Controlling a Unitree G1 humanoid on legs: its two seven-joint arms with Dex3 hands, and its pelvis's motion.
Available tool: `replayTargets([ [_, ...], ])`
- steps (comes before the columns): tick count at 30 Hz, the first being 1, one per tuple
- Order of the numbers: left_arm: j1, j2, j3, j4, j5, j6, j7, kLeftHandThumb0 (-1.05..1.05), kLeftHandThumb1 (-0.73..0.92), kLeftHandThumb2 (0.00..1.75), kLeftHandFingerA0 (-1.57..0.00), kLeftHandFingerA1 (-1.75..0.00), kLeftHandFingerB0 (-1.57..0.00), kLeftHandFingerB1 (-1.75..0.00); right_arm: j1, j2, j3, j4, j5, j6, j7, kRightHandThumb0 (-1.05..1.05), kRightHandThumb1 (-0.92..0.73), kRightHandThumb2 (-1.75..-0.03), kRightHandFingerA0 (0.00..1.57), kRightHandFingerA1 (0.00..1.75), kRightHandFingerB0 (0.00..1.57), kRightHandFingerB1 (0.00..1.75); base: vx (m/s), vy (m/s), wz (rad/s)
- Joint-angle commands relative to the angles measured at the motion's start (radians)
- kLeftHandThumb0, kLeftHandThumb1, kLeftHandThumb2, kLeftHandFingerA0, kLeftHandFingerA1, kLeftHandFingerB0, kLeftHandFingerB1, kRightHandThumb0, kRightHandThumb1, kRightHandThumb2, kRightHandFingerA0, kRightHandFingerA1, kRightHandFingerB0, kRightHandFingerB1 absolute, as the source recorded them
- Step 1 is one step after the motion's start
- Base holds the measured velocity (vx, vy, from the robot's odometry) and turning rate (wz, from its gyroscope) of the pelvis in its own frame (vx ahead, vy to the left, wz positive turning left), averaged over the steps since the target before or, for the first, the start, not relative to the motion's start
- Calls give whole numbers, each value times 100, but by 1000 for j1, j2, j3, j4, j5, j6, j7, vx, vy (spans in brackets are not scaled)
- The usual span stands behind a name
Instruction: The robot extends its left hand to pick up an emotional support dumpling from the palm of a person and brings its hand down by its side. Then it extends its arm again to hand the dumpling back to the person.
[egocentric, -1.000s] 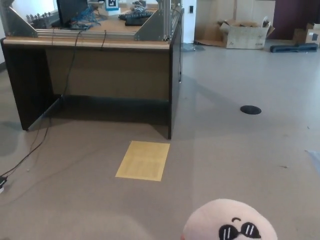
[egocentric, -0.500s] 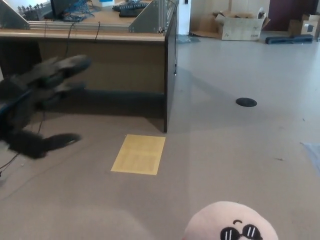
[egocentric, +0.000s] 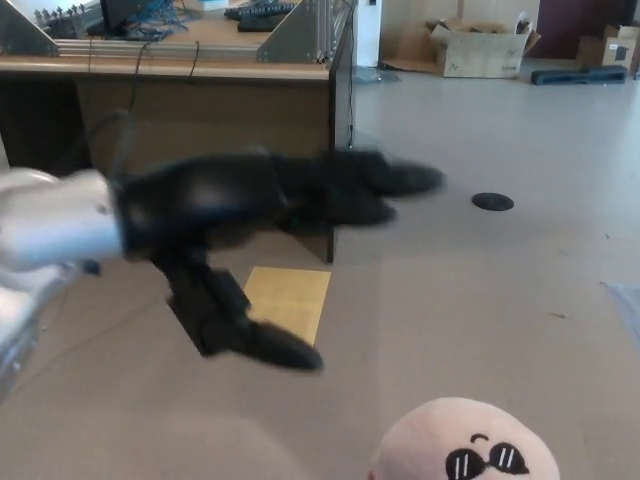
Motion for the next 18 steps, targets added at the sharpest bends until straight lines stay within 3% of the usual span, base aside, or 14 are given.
replayTargets([
  [1, -9, 31, -75, -73, -14, 160, -103, -89, 46, 55, 0, 0, 0, -4, -46, -32, 2, 5, -7, 14, -4, -37, -64, -60, 72, 56, 56, 43, 0, 0, 0],
  [3, -13, 40, -100, -97, 8, 174, -111, -91, 47, 55, 0, -1, 0, -4, -38, -30, 5, -2, -12, 23, -9, -36, -64, -59, 73, 55, 56, 43, 0, 0, 0],
  [4, -17, 39, -117, -108, 10, 198, -114, -69, 38, 84, 0, -7, 0, 0, -36, -32, 4, 2, -10, 15, -5, -36, -64, -59, 73, 55, 56, 44, 0, 0, 0],
  [5, -39, 38, -147, -106, 21, 214, -133, -94, 42, 63, 0, 0, 0, -2, -41, -32, 3, 18, -9, 2, -8, -35, -62, -59, 76, 57, 59, 45, 0, 0, 0],
  [18, -130, -32, -298, -94, 181, 197, -141, -99, 44, 67, 0, 0, 0, -1, -51, -32, 20, 28, -28, 29, -10, -29, -62, -58, 75, 51, 60, 43, 0, 0, 0],
])
